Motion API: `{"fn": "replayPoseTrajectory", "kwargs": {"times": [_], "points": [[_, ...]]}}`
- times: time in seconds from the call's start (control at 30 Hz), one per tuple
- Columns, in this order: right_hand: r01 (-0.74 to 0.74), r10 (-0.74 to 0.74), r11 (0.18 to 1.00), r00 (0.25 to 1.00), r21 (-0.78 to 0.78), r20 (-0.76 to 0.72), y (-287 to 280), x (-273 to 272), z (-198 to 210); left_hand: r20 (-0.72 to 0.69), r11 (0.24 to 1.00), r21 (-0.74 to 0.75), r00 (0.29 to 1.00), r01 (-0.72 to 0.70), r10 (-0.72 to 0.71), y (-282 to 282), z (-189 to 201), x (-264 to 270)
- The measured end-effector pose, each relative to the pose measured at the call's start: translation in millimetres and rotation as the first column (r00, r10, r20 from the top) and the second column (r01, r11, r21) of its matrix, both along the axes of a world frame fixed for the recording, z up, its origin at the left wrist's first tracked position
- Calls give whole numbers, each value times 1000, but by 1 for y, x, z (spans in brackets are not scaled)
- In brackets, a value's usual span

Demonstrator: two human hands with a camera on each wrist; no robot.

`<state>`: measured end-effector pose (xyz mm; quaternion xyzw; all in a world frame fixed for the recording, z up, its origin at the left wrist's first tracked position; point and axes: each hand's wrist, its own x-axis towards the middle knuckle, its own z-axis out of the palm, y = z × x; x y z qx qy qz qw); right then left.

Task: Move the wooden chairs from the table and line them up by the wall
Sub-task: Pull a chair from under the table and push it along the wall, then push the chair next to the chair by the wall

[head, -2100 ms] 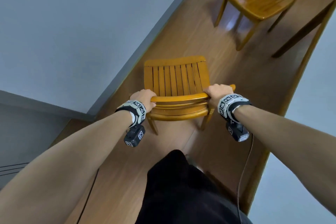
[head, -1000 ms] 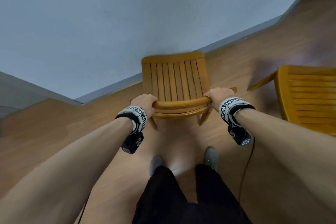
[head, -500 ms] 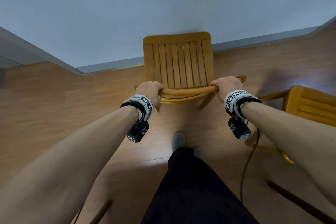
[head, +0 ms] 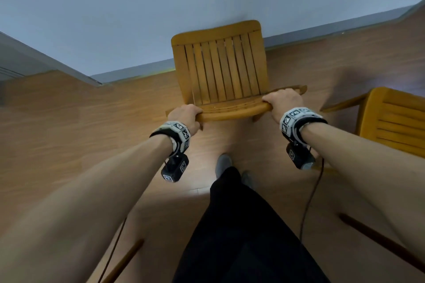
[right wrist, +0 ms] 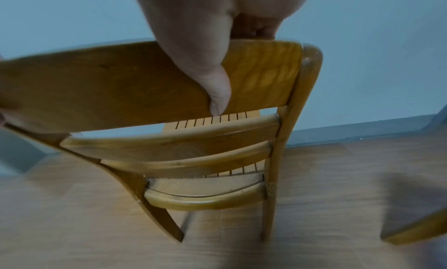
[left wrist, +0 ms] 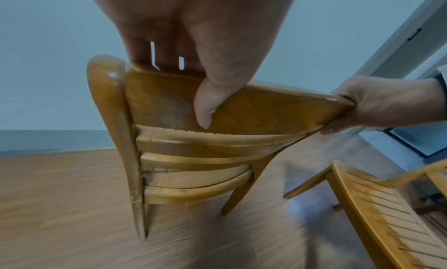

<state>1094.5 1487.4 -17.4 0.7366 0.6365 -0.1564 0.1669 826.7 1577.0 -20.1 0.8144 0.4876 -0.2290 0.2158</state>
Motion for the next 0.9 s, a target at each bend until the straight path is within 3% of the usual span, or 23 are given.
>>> {"fn": "replayPoseTrajectory", "kwargs": {"times": [0.2,0.33,0.6,0.9], "points": [[171,-164,985,961,13,-222,-13,19,27,-19,999,-37,1000,-12,11,-5,29,27],[230,-214,973,922,13,-322,-33,61,61,83,1000,28,996,10,-12,-10,76,82],[462,-426,885,853,56,-302,-93,187,112,178,959,132,945,252,-273,-23,137,259],[751,-714,660,634,19,-298,-155,345,101,195,830,134,807,541,-558,-34,144,481]]}}
